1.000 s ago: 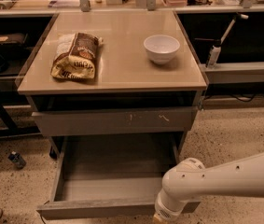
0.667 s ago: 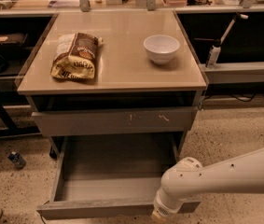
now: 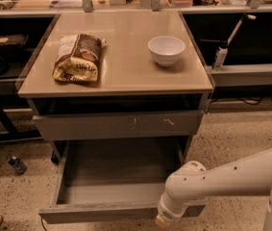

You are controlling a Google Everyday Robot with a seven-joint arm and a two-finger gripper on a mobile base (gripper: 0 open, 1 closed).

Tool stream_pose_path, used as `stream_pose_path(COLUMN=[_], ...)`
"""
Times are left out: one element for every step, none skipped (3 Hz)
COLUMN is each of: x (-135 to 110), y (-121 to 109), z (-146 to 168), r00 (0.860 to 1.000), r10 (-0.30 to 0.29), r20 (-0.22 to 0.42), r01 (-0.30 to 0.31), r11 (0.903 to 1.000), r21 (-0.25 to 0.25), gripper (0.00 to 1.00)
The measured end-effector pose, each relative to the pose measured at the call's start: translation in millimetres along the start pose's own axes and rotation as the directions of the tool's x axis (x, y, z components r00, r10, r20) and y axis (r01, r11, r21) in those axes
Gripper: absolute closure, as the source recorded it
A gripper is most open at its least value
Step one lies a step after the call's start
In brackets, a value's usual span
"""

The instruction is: Close middle drawer

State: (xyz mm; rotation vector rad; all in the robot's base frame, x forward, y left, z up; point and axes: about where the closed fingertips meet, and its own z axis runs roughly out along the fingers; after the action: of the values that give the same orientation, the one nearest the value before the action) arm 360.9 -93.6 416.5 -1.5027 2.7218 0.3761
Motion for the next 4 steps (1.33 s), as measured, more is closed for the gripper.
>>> stream_pose_path(x=[0.0,0.0,0.0,0.0], y=[0.0,0.0,0.0,0.1], z=[0.0,0.0,0.0,0.1], r00=[1.0,1.0,1.0,1.0], r10=[0.0,0.0,0.0,0.0], r20=[0.0,0.0,0.0,0.0], r01=[0.0,0.0,0.0,0.0], r11=[1.0,1.0,1.0,1.0], r21=[0.0,0.0,0.0,0.0], gripper=[0.58,0.34,0.11,0.0])
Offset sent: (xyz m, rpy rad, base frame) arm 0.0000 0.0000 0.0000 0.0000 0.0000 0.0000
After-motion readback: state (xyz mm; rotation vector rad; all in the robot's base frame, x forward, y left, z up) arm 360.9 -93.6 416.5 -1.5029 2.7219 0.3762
